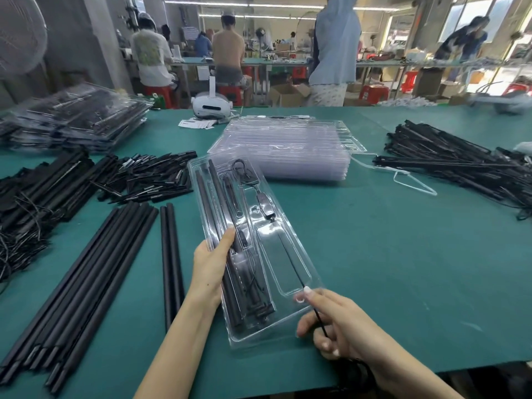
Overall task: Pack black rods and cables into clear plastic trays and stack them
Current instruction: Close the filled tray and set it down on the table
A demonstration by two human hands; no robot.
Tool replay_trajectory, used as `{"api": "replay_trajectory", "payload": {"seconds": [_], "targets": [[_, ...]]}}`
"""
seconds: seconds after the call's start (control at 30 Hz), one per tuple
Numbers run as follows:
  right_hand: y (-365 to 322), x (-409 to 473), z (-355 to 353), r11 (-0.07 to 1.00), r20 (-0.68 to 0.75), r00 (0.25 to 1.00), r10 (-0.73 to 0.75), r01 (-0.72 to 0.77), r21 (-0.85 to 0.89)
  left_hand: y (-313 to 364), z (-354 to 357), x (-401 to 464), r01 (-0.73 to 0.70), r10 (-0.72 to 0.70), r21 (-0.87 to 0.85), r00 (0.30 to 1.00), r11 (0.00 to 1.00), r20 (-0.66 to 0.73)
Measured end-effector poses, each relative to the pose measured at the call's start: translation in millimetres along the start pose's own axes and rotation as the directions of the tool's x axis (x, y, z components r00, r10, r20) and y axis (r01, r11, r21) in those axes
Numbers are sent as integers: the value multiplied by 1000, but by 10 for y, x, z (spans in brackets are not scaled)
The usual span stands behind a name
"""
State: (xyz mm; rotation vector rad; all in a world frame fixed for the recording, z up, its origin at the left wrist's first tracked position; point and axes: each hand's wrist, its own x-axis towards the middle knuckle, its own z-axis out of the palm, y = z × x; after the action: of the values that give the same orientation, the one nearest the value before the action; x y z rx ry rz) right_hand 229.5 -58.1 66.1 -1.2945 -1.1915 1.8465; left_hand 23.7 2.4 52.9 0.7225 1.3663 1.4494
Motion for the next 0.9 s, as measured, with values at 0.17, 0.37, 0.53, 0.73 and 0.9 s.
{"api": "replay_trajectory", "payload": {"seconds": [0.17, 0.37, 0.53, 0.73, 0.9], "targets": [[-82, 43, -53, 985, -35, 998, -52, 46, -166, -17, 14, 22, -7, 7, 12, 1000, 1000, -9], [-126, 109, -72, 946, -9, 997, -80, 73, -315, -2, 10, -5, -39, 38, 15, 999, 999, 24], [-172, 143, -92, 934, 41, 998, -47, 59, -352, 12, 22, -24, -54, 54, 16, 998, 998, 34], [-157, 176, -88, 924, 29, 995, -99, 103, -369, 7, 38, -46, -75, 74, 16, 997, 997, 24], [-137, 175, -122, 934, 29, 994, -108, 112, -340, 14, 25, -29, -62, 62, -40, 998, 997, 7]]}}
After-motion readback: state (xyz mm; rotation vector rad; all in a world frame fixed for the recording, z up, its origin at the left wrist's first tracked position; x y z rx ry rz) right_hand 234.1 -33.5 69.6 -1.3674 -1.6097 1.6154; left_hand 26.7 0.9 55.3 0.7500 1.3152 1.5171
